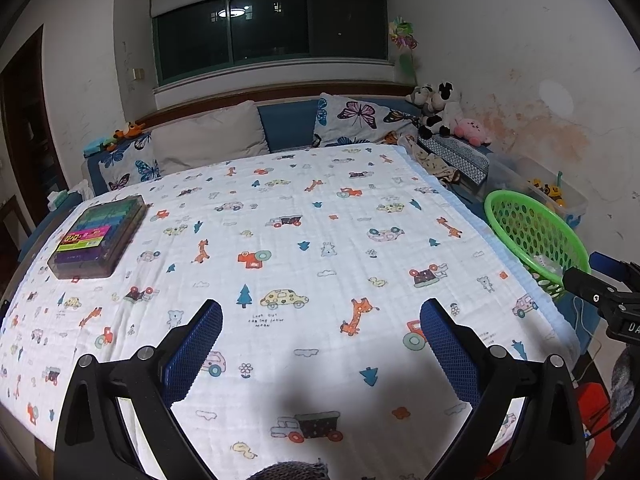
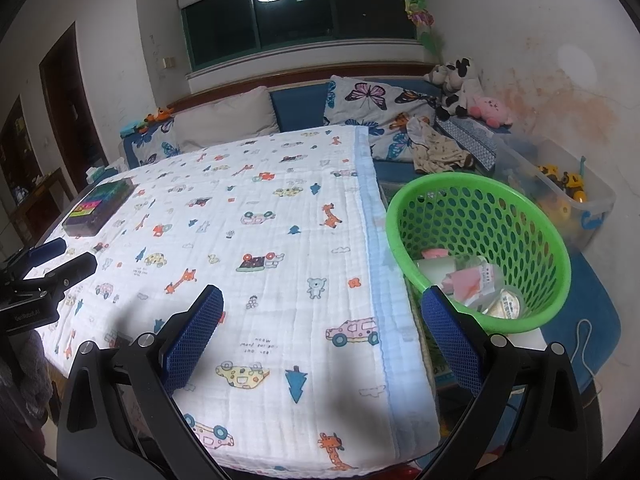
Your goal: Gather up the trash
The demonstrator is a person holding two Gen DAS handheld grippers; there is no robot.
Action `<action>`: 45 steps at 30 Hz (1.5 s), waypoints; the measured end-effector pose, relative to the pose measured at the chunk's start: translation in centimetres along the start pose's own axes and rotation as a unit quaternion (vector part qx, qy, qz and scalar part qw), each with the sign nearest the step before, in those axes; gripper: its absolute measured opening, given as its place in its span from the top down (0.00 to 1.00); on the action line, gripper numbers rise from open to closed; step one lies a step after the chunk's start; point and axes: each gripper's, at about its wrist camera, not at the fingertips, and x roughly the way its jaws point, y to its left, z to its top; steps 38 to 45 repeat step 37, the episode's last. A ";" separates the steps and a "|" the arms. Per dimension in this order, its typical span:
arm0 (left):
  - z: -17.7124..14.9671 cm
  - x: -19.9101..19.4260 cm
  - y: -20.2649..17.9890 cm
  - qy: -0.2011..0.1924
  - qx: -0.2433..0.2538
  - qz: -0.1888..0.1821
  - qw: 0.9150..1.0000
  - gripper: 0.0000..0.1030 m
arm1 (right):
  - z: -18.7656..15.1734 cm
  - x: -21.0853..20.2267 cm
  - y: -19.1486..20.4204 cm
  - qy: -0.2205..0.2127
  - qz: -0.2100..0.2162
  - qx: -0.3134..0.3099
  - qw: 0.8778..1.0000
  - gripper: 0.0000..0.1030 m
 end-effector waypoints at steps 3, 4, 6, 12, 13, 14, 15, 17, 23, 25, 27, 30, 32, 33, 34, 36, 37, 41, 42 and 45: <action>0.0 0.0 0.0 0.000 0.000 0.000 1.000 0.07 | -0.1 0.1 0.0 0.001 0.001 0.000 1.000 0.04; 0.0 0.0 0.0 -0.001 0.001 0.000 1.000 0.07 | -0.1 0.1 0.0 0.001 0.001 0.000 1.000 0.04; 0.0 0.0 0.0 0.000 0.000 0.000 1.000 0.07 | -0.1 0.1 0.0 0.001 0.001 0.000 1.000 0.04; -0.2 0.1 0.0 0.001 0.002 -0.002 1.000 0.07 | -0.1 0.1 0.0 0.001 0.001 0.000 1.000 0.04; -0.2 0.1 0.0 0.001 0.002 -0.002 1.000 0.07 | -0.1 0.1 0.1 0.001 0.001 0.000 1.000 0.04; -0.2 0.1 0.0 0.001 0.002 -0.002 1.000 0.07 | -0.1 0.1 0.0 0.001 0.001 0.001 1.000 0.04; -0.2 0.1 -0.1 0.002 0.002 -0.002 1.000 0.07 | -0.1 0.1 0.1 0.001 0.001 0.001 1.000 0.04; -0.3 0.1 -0.1 0.001 0.001 -0.001 1.000 0.07 | -0.1 0.2 0.1 0.002 0.001 0.001 1.000 0.04; -0.3 0.1 -0.2 0.000 0.000 0.001 1.000 0.07 | -0.6 0.5 0.1 0.004 0.002 0.001 1.000 0.04; -0.4 0.1 -0.2 -0.001 0.000 0.003 1.000 0.07 | -0.6 0.5 0.1 0.004 0.003 0.002 1.000 0.04; -0.4 0.3 -0.1 0.001 -0.002 0.004 1.000 0.07 | -0.7 0.5 0.1 0.004 0.003 0.002 1.000 0.04; -0.4 0.4 0.0 0.004 -0.004 0.003 1.000 0.07 | -0.7 0.5 0.1 0.004 0.004 0.002 1.000 0.04; -0.3 0.4 0.0 0.005 -0.005 0.003 1.000 0.07 | -0.6 0.5 0.0 0.004 0.004 0.002 1.000 0.04; -0.3 0.4 0.0 0.005 -0.005 0.003 1.000 0.07 | -0.7 0.6 0.0 0.005 0.005 0.001 1.000 0.04; -0.3 0.5 0.0 0.005 -0.004 0.004 1.000 0.07 | -0.7 0.6 -0.1 0.005 0.005 0.001 1.000 0.04; -0.4 0.5 0.0 0.006 -0.005 0.004 1.000 0.07 | -0.7 0.7 -0.1 0.006 0.006 0.001 1.000 0.04; -0.4 0.5 0.0 0.006 -0.005 0.004 1.000 0.07 | -0.8 0.8 -0.1 0.007 0.007 0.001 1.000 0.04; -0.4 0.5 0.0 0.006 -0.005 0.004 1.000 0.07 | -0.8 0.8 -0.1 0.007 0.007 0.001 1.000 0.04; -0.4 0.5 0.0 0.006 -0.005 0.004 1.000 0.07 | -0.8 0.8 -0.1 0.007 0.007 0.001 1.000 0.04; -0.4 0.5 0.0 0.006 -0.005 0.004 1.000 0.07 | -0.8 0.8 -0.1 0.007 0.007 0.001 1.000 0.04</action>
